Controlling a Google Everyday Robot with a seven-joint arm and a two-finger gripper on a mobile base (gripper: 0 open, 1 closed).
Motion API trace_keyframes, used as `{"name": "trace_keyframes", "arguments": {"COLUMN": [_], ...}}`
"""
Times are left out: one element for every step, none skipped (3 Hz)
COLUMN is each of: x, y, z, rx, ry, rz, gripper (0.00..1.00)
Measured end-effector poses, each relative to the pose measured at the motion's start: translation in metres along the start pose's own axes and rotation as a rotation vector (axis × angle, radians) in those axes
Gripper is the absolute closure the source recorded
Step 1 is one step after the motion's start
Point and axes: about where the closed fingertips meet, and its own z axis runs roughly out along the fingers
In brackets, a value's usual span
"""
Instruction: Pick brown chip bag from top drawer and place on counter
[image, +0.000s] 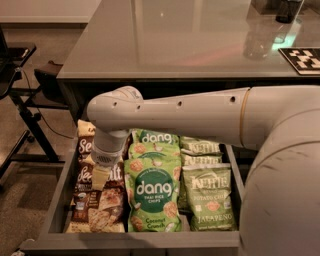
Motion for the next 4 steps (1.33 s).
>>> {"name": "trace_keyframes", "arguments": {"x": [-0.012, -0.019, 0.006, 0.057], "y": [0.037, 0.066, 0.066, 0.049], "z": [-0.032, -0.101, -0.18, -0.262], "rx": [0.023, 0.107, 0.189, 0.284], "ry": [-0.118, -0.279, -0.391, -0.497], "rz": [-0.062, -0.103, -0.072, 0.019], "gripper": [1.0, 1.0, 1.0, 1.0]}}
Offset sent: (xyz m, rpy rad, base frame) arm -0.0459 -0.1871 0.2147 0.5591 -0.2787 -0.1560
